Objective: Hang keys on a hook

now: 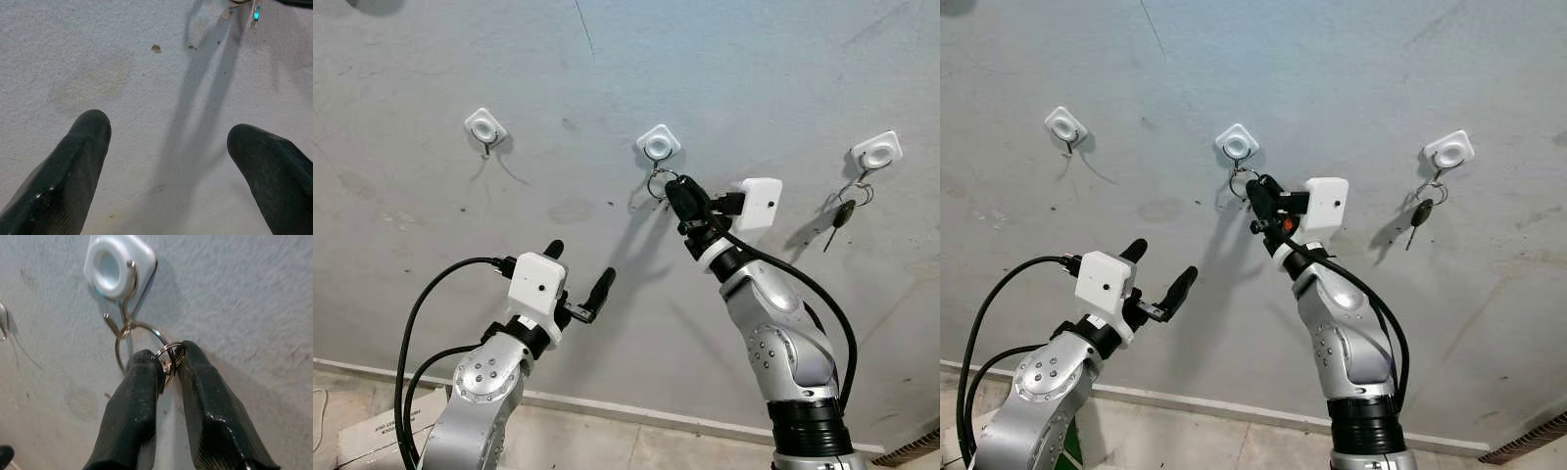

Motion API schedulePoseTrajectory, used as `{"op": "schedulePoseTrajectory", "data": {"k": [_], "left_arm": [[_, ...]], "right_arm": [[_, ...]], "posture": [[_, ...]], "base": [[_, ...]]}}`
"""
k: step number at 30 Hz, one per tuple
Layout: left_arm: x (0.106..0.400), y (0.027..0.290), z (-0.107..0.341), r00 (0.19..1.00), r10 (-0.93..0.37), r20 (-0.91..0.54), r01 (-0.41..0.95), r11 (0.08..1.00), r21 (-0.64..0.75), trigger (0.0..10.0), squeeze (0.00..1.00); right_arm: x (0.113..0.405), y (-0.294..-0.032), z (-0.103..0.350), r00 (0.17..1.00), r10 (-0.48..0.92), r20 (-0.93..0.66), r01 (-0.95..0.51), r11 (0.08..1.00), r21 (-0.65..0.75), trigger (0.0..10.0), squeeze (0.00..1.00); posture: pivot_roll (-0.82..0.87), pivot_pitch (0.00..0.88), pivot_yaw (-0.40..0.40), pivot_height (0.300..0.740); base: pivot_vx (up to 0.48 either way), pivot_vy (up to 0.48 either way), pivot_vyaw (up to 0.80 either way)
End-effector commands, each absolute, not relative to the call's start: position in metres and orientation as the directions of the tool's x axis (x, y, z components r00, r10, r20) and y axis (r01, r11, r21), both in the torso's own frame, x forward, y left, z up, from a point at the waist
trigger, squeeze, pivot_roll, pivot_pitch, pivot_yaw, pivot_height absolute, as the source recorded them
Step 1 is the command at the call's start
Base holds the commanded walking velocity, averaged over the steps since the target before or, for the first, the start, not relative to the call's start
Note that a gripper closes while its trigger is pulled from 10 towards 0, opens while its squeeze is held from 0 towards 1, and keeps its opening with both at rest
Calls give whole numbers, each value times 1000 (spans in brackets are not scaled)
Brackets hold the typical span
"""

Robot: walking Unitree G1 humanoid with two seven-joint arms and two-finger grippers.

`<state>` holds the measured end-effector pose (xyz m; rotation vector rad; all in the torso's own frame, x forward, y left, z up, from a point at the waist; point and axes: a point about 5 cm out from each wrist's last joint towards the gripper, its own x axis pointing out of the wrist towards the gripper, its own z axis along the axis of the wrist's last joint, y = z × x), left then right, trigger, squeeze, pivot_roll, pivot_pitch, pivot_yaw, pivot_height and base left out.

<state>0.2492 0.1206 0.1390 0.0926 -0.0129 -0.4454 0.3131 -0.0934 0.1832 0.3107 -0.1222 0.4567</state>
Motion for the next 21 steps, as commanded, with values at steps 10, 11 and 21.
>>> {"op": "schedulePoseTrajectory", "data": {"k": [10, 11, 21], "left_arm": [[251, 121, 139, 907, -421, -9, 420, 903, 94, 10000, 0], [251, 121, 140, 907, -421, -8, 420, 903, 95, 10000, 0], [251, 125, 142, 919, -393, 7, 390, 914, 110, 10000, 0]], "right_arm": [[304, -82, 178, 886, 433, 164, -461, 862, 212, 10000, 1000], [303, -82, 178, 887, 433, 162, -460, 864, 204, 10000, 1000], [301, -94, 178, 907, 391, 155, -413, 899, 147, 10000, 1000]], "posture": [[75, 0, 34, 740], [75, 0, 34, 740], [66, 0, 32, 740]], "base": [[0, 0, 0], [0, 0, 0], [0, 0, 0]]}}
